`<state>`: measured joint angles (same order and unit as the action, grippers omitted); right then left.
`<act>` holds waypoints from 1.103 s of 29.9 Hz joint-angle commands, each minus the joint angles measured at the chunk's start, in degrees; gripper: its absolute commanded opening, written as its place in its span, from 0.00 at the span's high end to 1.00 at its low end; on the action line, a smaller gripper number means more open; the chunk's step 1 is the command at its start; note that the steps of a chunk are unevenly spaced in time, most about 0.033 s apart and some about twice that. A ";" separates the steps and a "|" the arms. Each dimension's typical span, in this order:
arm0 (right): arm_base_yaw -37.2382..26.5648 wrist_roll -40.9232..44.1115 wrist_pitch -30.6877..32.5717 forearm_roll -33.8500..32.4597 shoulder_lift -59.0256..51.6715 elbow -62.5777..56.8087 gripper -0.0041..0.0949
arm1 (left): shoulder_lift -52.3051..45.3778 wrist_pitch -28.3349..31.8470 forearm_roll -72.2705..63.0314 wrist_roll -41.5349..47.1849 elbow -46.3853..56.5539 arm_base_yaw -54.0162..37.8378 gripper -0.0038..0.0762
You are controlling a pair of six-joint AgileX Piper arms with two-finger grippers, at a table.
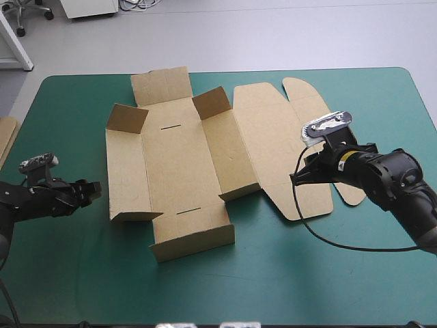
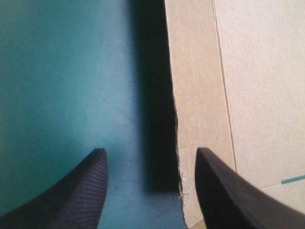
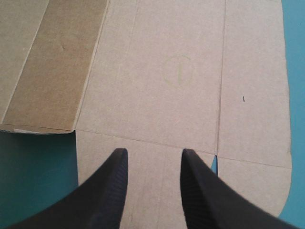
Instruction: Fold the box
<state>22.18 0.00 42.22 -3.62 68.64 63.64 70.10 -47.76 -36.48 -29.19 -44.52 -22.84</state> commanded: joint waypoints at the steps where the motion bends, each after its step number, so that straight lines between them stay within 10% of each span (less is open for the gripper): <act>1: -2.94 -1.08 -3.30 -0.39 -1.22 2.34 0.60 | 1.36 1.16 -11.40 -8.29 2.25 -2.42 0.45; 13: -17.84 -13.51 -3.92 18.29 -1.08 2.34 0.57 | 11.90 -4.34 -34.40 -25.79 5.96 -2.84 0.45; 22: -17.84 -13.71 -4.44 18.35 -0.83 2.34 0.57 | 15.95 -7.54 -35.62 -28.26 5.96 -2.73 0.46; 33: -17.84 -13.71 -4.31 18.35 -0.48 2.34 0.60 | 16.22 -1.92 -36.07 -28.26 5.96 3.98 0.83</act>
<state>5.12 -13.18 40.97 13.87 69.27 64.10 87.90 -49.44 -69.62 -57.43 -37.43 -19.72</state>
